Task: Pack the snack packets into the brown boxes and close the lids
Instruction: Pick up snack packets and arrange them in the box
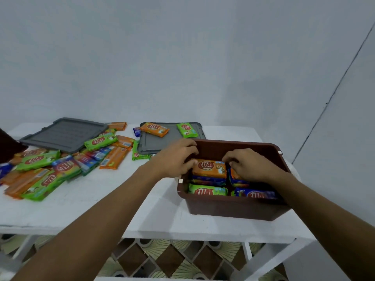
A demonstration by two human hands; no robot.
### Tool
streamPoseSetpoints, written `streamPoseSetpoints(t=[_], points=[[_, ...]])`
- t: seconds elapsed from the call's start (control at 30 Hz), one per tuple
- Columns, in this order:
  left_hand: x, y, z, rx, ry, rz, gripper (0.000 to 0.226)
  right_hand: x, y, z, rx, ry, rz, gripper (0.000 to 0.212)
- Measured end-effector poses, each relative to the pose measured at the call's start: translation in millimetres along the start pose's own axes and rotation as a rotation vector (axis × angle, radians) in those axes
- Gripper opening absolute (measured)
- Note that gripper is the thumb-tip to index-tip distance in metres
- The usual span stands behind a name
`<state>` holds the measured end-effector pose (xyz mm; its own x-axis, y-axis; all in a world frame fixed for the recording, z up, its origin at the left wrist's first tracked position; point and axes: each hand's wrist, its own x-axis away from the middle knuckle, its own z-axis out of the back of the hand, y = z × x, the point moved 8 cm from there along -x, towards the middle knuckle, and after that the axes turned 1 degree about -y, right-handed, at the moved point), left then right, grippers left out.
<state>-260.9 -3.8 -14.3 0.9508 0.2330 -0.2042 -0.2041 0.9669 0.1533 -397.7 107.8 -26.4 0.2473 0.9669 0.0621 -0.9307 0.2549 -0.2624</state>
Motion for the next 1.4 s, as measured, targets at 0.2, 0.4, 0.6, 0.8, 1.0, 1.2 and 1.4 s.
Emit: streamPoseSetpoints(t=[0.2,0.4,0.6,0.8,1.0,1.2,1.4], points=[[45.9,-72.5,1.3,0.02,-0.021,0.145,0.041,-32.9,-64.6,10.6,-0.077,0.192,0.098,0.025],[103.3,-178.9,-16.1,-0.149,-0.175,0.351,0.054,-74.2,-156.5,0.1,-0.09,0.225,0.19,0.025],[146.5,-246.4,-56.0,-0.142,-0.279,0.469,0.058,-126.9,-207.0,-92.9,0.033,-0.073,-0.019,0.03],[162.0,-236.4,-41.2,-0.17,-0.011,0.332,0.036,-134.5,-185.6,-168.0,-0.015,0.025,-0.366,0.08],[174.3,-242.6,-18.9,0.238,0.161,0.261,0.009,-106.4,-207.5,-161.0,-0.199,0.458,-0.144,0.033],[173.6,-272.6,-13.4,0.536,0.158,0.417,0.017,-100.9,-209.5,-155.8,-0.238,0.466,-0.145,0.043],[175.5,-273.9,-30.8,0.365,-0.093,0.475,0.055,-105.6,-198.3,-165.4,-0.27,0.36,-0.305,0.076]])
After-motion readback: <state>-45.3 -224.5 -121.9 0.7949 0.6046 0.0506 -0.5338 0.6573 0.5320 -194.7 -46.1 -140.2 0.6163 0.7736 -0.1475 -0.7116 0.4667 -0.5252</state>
